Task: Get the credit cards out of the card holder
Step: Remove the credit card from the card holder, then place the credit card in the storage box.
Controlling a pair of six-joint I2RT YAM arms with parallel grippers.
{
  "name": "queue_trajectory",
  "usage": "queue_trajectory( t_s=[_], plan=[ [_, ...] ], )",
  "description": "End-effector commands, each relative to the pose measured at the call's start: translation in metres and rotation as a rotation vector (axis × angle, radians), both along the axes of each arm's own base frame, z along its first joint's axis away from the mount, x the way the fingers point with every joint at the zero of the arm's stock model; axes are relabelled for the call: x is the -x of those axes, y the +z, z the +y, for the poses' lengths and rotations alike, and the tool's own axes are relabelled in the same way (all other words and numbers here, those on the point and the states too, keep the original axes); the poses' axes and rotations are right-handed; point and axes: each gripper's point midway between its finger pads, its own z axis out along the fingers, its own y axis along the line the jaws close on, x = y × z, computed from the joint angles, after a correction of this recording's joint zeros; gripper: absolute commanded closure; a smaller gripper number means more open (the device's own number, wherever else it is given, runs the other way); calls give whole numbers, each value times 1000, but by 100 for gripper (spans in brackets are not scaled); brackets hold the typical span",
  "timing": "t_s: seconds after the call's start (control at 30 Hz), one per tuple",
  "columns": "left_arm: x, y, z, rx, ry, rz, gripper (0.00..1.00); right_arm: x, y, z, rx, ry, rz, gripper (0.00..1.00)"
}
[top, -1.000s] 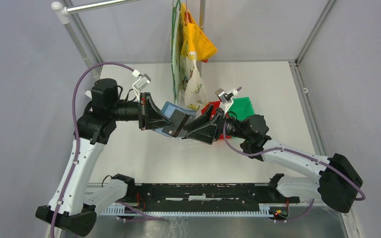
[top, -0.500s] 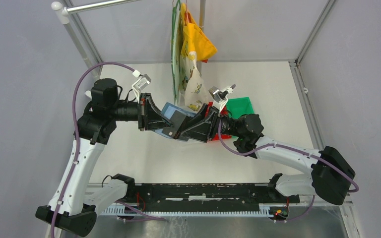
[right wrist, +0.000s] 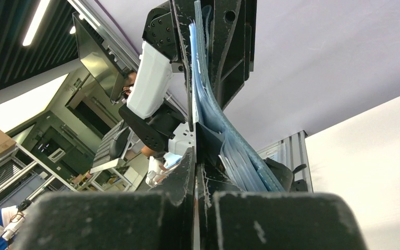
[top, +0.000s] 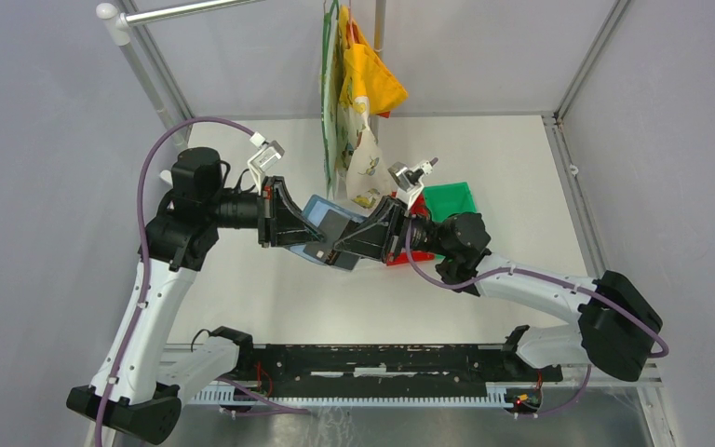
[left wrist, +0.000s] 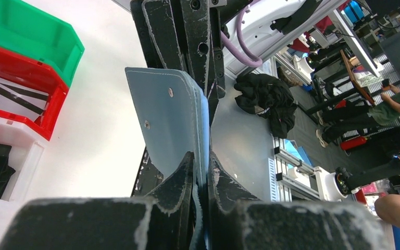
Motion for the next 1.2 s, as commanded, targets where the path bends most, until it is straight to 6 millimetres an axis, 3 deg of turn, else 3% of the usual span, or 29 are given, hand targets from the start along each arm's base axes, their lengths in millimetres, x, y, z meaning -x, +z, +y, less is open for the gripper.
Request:
queue_trajectory(
  t_s=[0.0,0.37,0.53,0.73,0.9,1.17],
  plan=[
    [5,13,0,15,-27,-42,98,9,30,-16,-88,-33,-94,100],
    [-2,7,2,-27,4,-72,98,3,-7,-45,3,-121,-86,100],
    [-27,-8,11,-141,139,-152,98,-8,-39,-63,147,-202,-107,100],
    [-61,-24,30,-295,298,-263,98,-44,-95,-80,483,-364,-130,100],
    [-57,-26,30,-293,283,-275,98,-70,-135,-77,689,-395,-136,100],
    [-42,-18,29,-259,250,-293,98,-126,-180,-49,874,-417,-129,100]
  ],
)
